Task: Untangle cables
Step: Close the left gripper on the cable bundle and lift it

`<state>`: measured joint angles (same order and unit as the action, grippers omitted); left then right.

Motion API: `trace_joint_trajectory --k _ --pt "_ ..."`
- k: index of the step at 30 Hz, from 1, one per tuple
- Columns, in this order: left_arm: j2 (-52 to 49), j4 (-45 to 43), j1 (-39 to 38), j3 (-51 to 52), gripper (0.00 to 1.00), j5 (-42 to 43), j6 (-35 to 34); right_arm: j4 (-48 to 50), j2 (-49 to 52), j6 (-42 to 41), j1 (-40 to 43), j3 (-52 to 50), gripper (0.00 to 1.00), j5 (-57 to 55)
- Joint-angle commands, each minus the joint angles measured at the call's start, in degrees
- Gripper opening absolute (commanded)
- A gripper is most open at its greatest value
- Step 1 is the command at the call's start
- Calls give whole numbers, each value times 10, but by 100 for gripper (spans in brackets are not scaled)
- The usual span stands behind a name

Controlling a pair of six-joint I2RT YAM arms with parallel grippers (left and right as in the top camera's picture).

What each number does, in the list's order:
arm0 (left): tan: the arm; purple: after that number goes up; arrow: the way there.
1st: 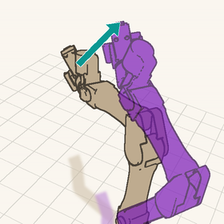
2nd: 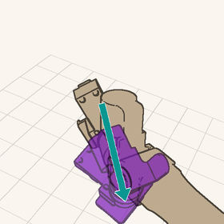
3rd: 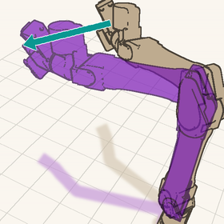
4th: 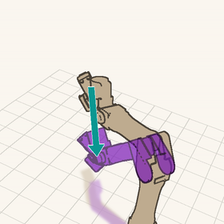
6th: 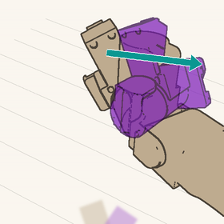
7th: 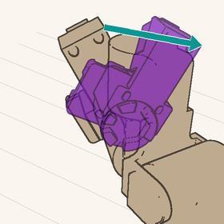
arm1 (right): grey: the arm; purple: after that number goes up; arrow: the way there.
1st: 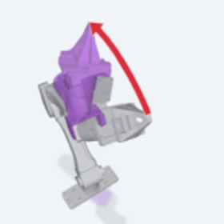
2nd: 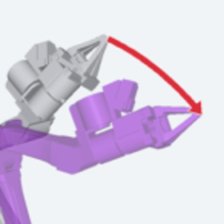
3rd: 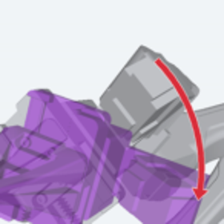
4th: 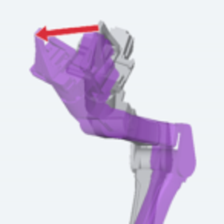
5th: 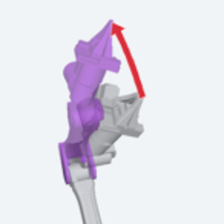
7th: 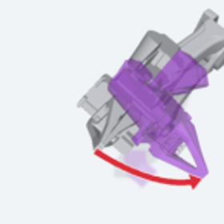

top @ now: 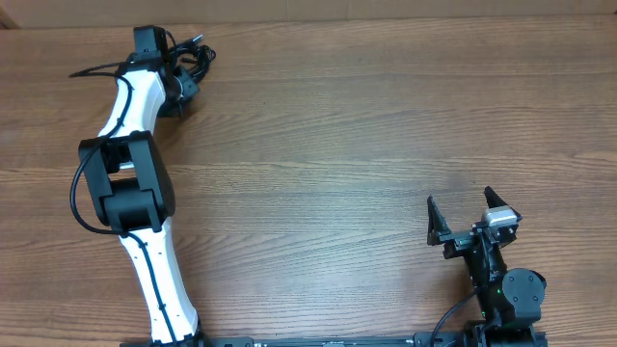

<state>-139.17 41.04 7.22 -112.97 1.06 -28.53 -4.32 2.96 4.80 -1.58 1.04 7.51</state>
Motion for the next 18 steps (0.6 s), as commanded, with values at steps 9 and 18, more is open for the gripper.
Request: trace_joint_trajectory --k 9,18 --pt "-26 222 -9 15 4 334 151 3 -1 4 -3 -6 100 1" --pt "91 330 -10 15 4 313 196 3 -1 4 -3 -6 100 1"
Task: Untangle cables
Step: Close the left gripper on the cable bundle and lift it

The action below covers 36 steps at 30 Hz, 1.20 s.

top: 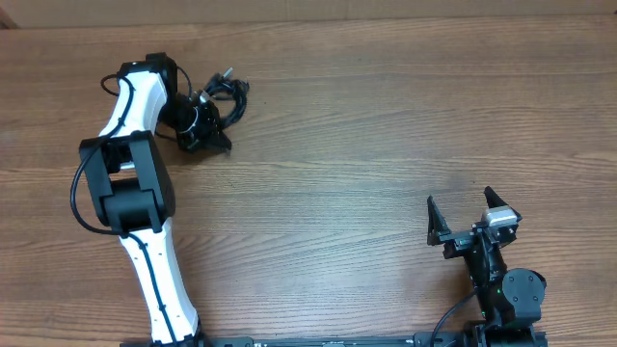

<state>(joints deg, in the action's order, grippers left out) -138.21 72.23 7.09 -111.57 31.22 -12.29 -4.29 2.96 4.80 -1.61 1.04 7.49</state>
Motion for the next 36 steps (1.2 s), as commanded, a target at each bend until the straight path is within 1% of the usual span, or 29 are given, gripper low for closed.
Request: trace_joint_trajectory --k 1,2,5,10,15,22,25,27,29,30,31,33,36 --pt "102 25 -9 1 4 12 36 3 -1 4 -3 -6 100 1" --pt "143 33 -9 1 4 12 36 3 -1 4 -3 -6 100 1" --pt "205 40 -9 1 4 11 36 3 -1 4 -3 -6 100 1" --pt "270 59 -15 1 4 -2 33 3 -1 4 -3 -6 100 1" --pt "274 82 -40 3 4 -1 31 3 -1 4 -3 -6 100 1" --pt "260 76 -121 9 4 4 31 3 -1 4 -3 -6 100 1" --pt "260 71 -156 9 4 26 47 3 -1 4 -3 -6 100 1" --pt "260 72 -176 9 4 22 48 3 -1 4 -3 -6 100 1" --pt "260 72 -197 12 4 -13 43 3 -1 4 -3 -6 100 1" --pt "260 72 -209 15 4 -42 38 3 -1 4 -3 -6 100 1" --pt "260 67 -227 25 4 -93 22 3 -1 4 -3 -6 100 1" --pt "260 59 -250 43 4 -153 -3 3 -1 4 -3 -6 100 1" --pt "260 47 -282 75 4 -190 -10 3 -1 4 -3 -6 100 1"
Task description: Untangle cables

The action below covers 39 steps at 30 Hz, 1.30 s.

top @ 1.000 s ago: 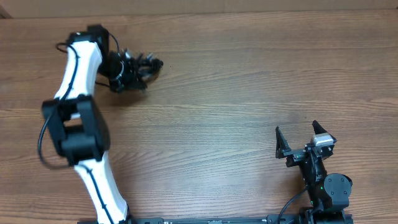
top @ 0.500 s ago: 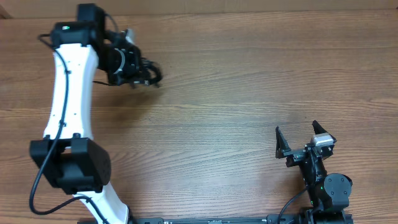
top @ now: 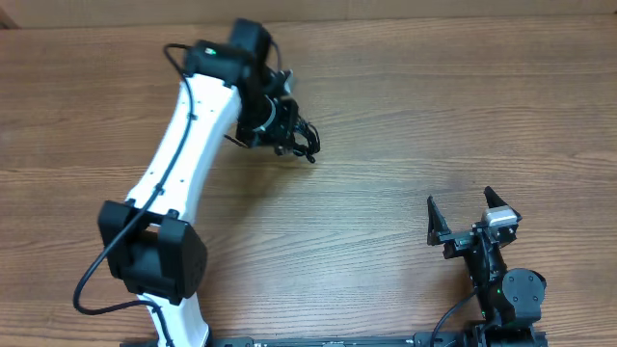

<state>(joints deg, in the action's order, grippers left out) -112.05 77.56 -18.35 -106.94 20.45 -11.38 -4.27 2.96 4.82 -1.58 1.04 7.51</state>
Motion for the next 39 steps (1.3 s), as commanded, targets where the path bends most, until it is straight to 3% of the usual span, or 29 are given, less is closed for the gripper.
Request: trace_joint_trajectory --k 1,8,10,11,13,17,19,25,28,30,31,36,39 --pt "-2 -8 -35 37 4 -84 -19 3 -1 4 -3 -6 100 1" --pt "-2 14 -52 80 9 -106 -20 3 -1 4 -3 -6 100 1" --pt "-2 29 -52 88 19 -108 -20 3 -1 4 -3 -6 100 1" --pt "-2 42 -50 92 28 -108 -20 3 -1 4 -3 -6 100 1" --pt "-2 59 -49 94 31 -110 -20 3 -1 4 -3 -6 100 1" --pt "-2 84 -49 94 59 -121 -19 3 -1 4 -3 -6 100 1" --pt "-2 90 -49 94 64 -121 -19 3 -1 4 -3 -6 100 1" --pt "-2 80 -48 94 64 -124 -23 3 -1 4 -3 -6 100 1" --pt "-2 57 -49 97 57 -194 -103 3 -1 4 -3 -6 100 1" --pt "-2 44 -49 109 46 -250 -158 3 -1 4 -3 -6 100 1" --pt "-2 24 -49 128 46 -268 -181 3 -1 4 -3 -6 100 1" --pt "-2 -50 -48 183 51 -263 -202 3 -1 4 -3 -6 100 1" --pt "-2 -82 -48 203 43 -244 -210 3 -1 4 -3 -6 100 1"
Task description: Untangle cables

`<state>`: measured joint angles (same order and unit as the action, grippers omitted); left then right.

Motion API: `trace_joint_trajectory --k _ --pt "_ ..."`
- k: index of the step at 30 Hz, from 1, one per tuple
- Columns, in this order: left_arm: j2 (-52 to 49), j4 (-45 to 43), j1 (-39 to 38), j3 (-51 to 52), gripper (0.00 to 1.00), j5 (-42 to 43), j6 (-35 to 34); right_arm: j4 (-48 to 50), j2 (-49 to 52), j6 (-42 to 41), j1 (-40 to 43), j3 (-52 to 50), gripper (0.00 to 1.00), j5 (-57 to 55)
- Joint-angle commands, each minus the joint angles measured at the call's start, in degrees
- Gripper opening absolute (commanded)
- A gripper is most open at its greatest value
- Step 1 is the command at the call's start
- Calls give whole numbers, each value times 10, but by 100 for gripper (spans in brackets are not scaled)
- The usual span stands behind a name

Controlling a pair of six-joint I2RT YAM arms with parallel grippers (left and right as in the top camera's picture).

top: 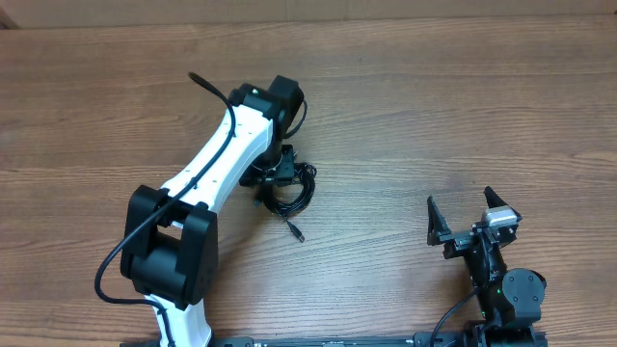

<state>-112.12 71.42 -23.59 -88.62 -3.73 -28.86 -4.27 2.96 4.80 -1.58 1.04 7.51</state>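
Observation:
A bundle of black cables (296, 189) lies coiled near the middle of the wooden table, and one loose end with a plug (297, 232) trails toward the front. My left gripper (277, 175) is at the bundle's left edge, partly hidden under the white arm's wrist, and looks shut on the coil. My right gripper (469, 214) stands open at the front right, far from the cables, with nothing between its fingers.
The white left arm (207, 173) reaches diagonally from the front left across the table (434, 106). Its own black supply cable (202, 85) loops up behind it. The right arm's base sits at the front edge.
My left gripper has moved with the cable bundle toward the front and slightly right. The bundle now spreads on the table with a plug end trailing out. The right arm has not moved.
My left gripper was at the bundle in the far left corner of the table. It then held the bundle a little further right, then further toward the centre, and now at mid-table with the coil on the wood. The right gripper stayed open throughout.

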Motion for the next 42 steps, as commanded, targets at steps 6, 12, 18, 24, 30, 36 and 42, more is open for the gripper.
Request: trace_joint_trajectory --k 6,12,18,24,30,36,42 --pt "-1 -70 4 43 38 6 -35 3 -1 4 -3 -6 100 1" --pt "-1 -141 3 95 31 7 -35 3 -1 4 -3 -6 100 1" --pt "-1 -153 3 108 13 7 -32 3 -1 4 -3 -6 100 1" --pt "-1 -175 3 108 4 19 36 3 -1 4 -3 -6 100 2" --pt "-1 -181 16 98 4 169 166 7 4 -118 -3 -6 100 53" --pt "-1 -179 50 68 4 275 216 64 7 -126 -3 26 100 103" --pt "2 -187 85 61 4 365 252 -9 64 -129 -3 186 100 95"
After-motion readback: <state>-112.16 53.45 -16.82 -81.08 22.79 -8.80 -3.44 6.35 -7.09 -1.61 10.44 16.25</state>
